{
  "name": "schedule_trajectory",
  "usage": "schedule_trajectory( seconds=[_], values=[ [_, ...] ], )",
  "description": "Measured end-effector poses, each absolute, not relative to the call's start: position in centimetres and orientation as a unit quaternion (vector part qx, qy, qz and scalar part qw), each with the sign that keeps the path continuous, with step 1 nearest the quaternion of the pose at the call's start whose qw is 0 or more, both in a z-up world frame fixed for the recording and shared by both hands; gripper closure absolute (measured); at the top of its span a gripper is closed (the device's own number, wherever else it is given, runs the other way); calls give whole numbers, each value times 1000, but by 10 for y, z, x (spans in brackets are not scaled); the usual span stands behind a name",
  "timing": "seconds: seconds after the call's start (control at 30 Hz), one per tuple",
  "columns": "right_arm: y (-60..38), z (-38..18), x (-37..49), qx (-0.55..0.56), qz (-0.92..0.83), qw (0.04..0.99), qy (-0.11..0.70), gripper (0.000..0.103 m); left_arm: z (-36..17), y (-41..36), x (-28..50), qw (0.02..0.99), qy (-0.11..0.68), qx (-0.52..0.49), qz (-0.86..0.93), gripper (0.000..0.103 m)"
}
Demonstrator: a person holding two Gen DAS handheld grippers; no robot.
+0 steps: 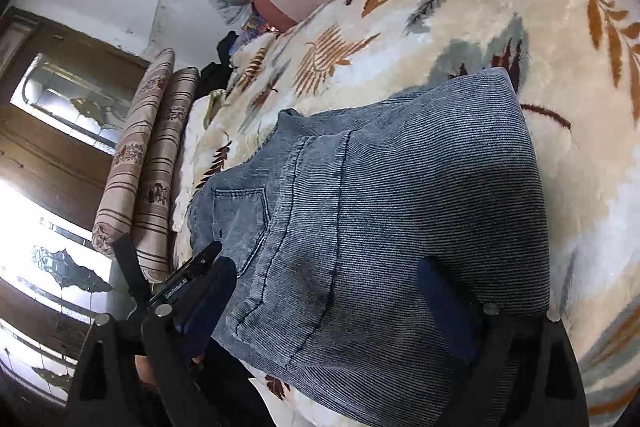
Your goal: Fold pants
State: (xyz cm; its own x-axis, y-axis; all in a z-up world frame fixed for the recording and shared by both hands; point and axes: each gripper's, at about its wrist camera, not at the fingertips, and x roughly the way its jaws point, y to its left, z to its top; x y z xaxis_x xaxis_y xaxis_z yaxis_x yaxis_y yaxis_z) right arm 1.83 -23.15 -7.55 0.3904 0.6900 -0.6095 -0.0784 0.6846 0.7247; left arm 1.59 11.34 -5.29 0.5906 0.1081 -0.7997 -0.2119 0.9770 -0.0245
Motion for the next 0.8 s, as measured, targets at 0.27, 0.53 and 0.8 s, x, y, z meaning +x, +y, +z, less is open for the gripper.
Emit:
schedule_trajectory(
  seconds=[0.27,0.53,0.8],
  values=[
    [-238,-75,14,310,256,776,486,9,-53,112,16,892,439,-57,96,0],
    [-234,-73,12,306,251,781,483,9,-53,112,13,897,430,-52,92,0],
    [-227,-72,14,298,252,786,480,5,-53,112,12,898,427,-51,90,0]
  ],
)
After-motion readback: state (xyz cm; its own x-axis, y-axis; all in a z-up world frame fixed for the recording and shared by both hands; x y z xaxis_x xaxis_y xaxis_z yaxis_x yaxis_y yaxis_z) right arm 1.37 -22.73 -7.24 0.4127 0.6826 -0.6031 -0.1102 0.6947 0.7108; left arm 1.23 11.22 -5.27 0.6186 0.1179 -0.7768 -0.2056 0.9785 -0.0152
